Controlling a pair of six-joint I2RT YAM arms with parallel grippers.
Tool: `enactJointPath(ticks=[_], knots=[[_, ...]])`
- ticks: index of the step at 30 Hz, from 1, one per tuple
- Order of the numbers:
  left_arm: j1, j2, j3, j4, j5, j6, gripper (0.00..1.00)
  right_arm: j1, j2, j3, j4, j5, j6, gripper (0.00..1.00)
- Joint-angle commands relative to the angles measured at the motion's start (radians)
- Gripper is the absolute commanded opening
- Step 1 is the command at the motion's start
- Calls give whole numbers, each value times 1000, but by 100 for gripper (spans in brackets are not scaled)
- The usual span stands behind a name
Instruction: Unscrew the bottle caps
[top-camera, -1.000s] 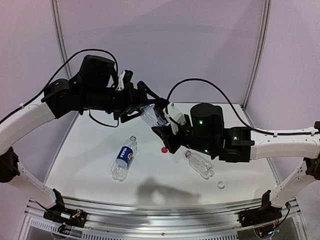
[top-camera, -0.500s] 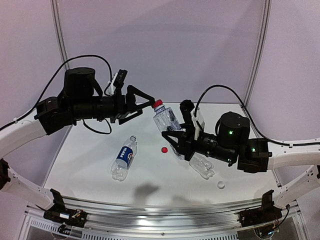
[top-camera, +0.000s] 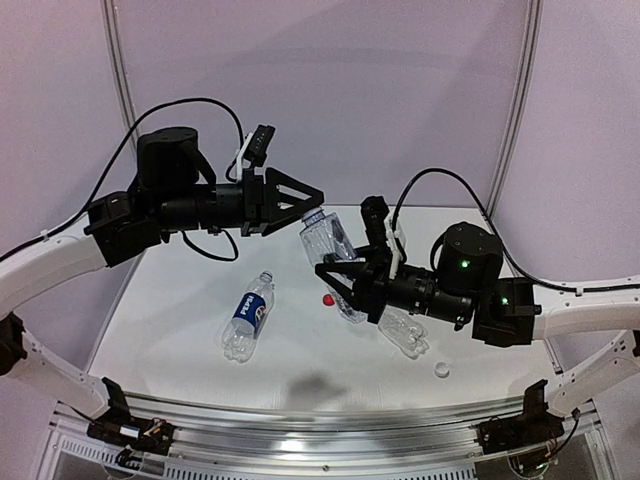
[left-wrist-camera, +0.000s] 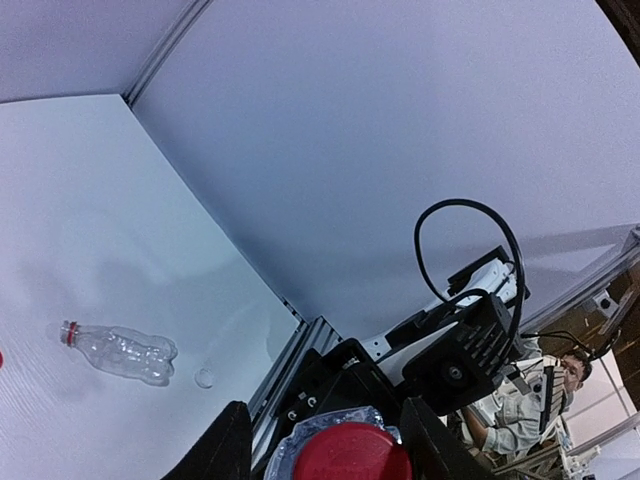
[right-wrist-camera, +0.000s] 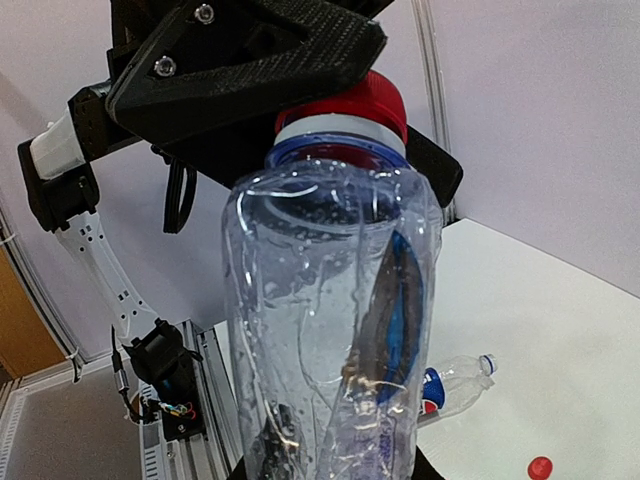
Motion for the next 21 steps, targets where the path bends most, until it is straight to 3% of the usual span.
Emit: enactJointPath(ticks=[1, 5, 8, 11, 14, 16, 21], knots=[[-8, 15, 34, 20, 29, 12, 44, -4, 9, 14, 19, -12, 14, 0], [-13, 25, 47, 3, 27, 11, 23, -5, 13, 21, 16, -9, 9, 0], [-19, 36, 59, -41, -2, -1, 17, -5, 17, 34, 1, 8, -3, 0], [-33, 56, 83, -139, -84, -44, 16, -3, 47, 88, -100, 90, -64, 0], [-46, 103, 195, -401, -239, -139, 15, 32, 151, 274, -390, 438, -177, 0], [-47, 139, 235, -469, -259, -190, 16, 51, 220, 370, -511, 605, -257, 0], [-49, 186, 281, -481, -253, -210, 16, 60, 220, 358, -447, 626, -294, 0]])
